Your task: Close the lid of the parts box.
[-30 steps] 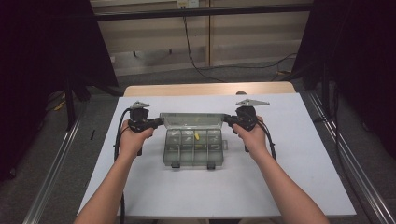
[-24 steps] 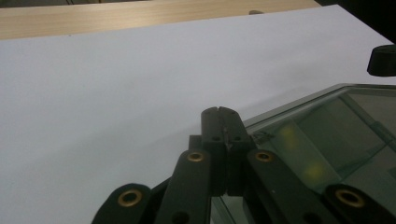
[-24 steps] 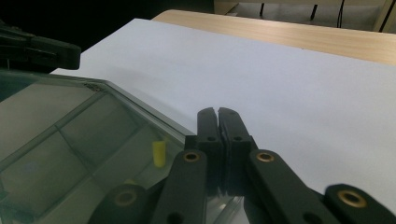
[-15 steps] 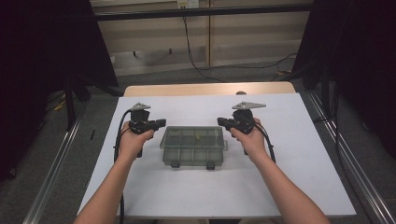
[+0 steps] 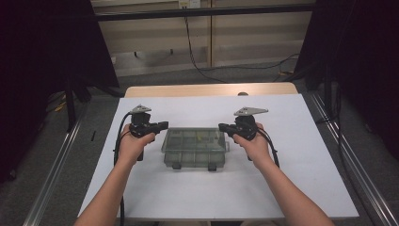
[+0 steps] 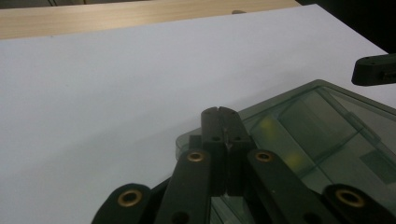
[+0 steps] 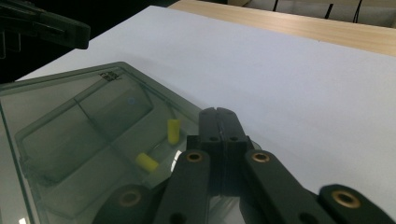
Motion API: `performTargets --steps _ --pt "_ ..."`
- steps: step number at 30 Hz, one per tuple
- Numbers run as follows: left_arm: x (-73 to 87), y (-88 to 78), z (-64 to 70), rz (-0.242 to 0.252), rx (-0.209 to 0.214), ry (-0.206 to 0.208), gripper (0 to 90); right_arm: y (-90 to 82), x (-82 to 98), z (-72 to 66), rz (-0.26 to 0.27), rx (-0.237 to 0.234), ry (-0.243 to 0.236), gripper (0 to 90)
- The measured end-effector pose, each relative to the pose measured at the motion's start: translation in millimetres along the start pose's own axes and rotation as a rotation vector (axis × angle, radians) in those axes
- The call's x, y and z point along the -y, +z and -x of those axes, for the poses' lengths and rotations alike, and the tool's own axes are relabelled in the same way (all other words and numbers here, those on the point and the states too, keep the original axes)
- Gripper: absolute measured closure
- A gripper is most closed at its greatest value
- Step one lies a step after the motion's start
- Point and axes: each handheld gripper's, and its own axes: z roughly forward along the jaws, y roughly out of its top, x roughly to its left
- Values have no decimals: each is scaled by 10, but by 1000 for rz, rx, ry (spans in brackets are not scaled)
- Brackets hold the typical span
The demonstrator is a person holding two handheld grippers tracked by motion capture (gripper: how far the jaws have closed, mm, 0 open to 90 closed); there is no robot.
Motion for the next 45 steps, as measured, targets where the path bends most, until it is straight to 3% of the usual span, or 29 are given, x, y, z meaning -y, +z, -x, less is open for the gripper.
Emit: performTargets --steps 21,26,32,45 --pt "168 19 9 -38 23 13 900 -25 111 -88 -6 -7 -41 900" --pt "204 17 25 -34 28 10 900 -38 136 -111 -14 -1 -62 900" --pt "229 8 60 -41 30 41 900 -42 160 -118 -13 -3 -65 900" --pt "300 -3 54 -35 28 47 897 -33 231 -150 -21 -2 -82 900"
